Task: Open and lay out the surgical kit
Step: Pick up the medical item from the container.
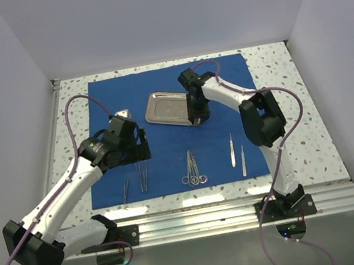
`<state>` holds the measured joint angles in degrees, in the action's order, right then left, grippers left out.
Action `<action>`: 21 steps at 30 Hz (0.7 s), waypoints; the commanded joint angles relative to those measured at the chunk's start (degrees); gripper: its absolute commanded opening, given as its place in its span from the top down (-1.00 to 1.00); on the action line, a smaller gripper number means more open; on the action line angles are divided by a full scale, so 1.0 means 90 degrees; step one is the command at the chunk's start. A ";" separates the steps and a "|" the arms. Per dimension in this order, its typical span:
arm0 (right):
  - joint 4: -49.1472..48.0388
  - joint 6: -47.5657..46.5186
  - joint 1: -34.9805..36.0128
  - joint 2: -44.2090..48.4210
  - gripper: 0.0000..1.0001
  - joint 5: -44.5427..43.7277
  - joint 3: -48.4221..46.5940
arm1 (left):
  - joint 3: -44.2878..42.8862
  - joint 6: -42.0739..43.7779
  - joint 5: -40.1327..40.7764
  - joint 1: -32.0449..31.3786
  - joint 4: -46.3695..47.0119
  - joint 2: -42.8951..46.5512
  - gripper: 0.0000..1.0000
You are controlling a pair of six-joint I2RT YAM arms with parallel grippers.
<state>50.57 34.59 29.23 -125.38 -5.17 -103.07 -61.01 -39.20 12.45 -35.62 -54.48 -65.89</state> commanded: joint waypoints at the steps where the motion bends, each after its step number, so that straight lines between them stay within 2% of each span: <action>1: -0.0228 0.0180 0.0023 -0.0296 0.24 -0.0060 -0.0266 | 0.0051 0.0234 0.0101 0.0051 0.0047 0.0163 -0.79; 14: -0.0394 0.0639 0.0033 -0.0844 0.24 -0.0246 -0.0686 | 0.0080 0.0566 0.0179 0.0051 0.0067 0.0182 -0.84; 21: -0.0014 0.0727 0.0043 -0.1059 0.24 -0.0441 -0.1672 | 0.0119 0.0606 0.0170 0.0061 0.0174 0.0143 -0.84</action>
<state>51.55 39.31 29.26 -132.99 -7.18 -114.30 -60.10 -35.27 12.88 -35.62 -54.43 -65.39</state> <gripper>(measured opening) 0.382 0.919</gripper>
